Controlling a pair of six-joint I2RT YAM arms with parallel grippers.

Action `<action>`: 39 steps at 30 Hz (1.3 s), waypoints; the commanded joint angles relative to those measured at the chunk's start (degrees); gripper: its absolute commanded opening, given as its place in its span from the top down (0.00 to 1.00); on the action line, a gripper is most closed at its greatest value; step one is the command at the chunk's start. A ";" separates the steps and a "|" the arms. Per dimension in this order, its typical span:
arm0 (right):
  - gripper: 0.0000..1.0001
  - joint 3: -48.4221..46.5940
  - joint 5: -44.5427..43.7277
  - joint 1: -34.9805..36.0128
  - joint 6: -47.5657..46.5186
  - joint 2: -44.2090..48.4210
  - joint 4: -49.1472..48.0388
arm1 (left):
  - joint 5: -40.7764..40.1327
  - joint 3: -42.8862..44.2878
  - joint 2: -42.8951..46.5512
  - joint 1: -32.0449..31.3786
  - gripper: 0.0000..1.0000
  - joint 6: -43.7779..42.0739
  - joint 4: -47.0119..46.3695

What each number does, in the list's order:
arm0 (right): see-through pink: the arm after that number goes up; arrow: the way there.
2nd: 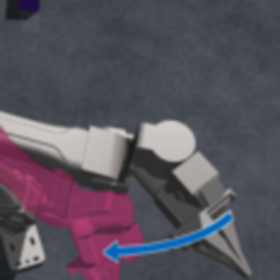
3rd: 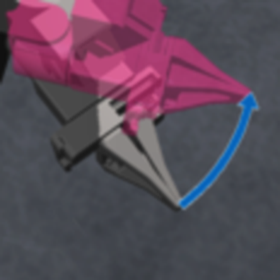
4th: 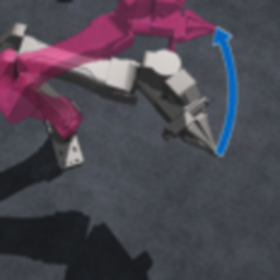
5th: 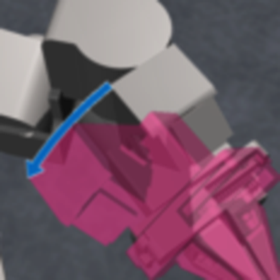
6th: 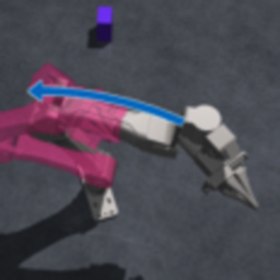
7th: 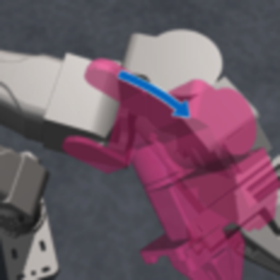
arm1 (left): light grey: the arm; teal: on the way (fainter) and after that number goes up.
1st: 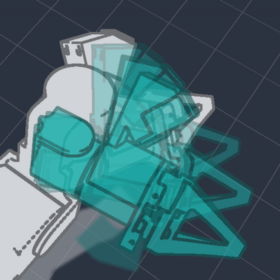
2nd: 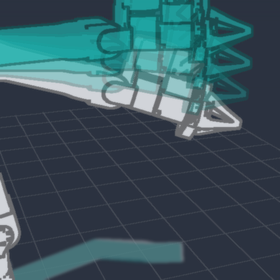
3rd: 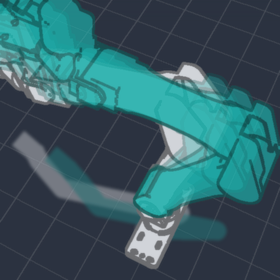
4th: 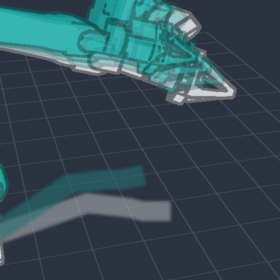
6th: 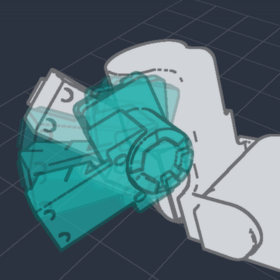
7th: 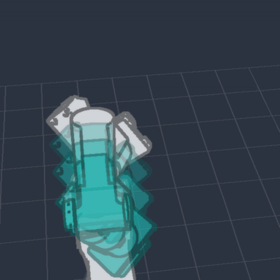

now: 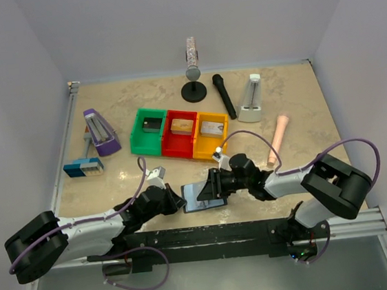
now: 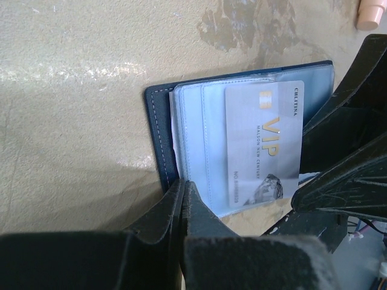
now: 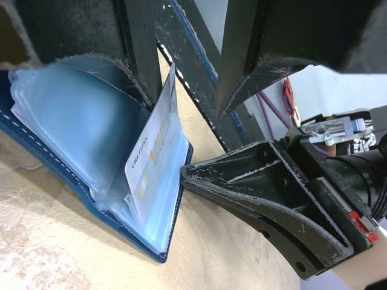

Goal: Take the credit cards out of the card holder
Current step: Remove the credit card from the card holder.

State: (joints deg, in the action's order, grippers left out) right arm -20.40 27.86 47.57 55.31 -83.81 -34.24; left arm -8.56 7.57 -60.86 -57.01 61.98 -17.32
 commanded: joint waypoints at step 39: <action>0.87 1.59 -4.30 -2.75 -2.22 4.27 2.86 | -1.64 -2.74 -0.66 -0.12 1.00 -0.63 5.72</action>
State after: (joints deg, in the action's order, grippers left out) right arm -19.22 24.97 45.25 54.24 -81.10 -30.74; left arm -8.69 7.31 -60.82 -57.01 62.02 -17.58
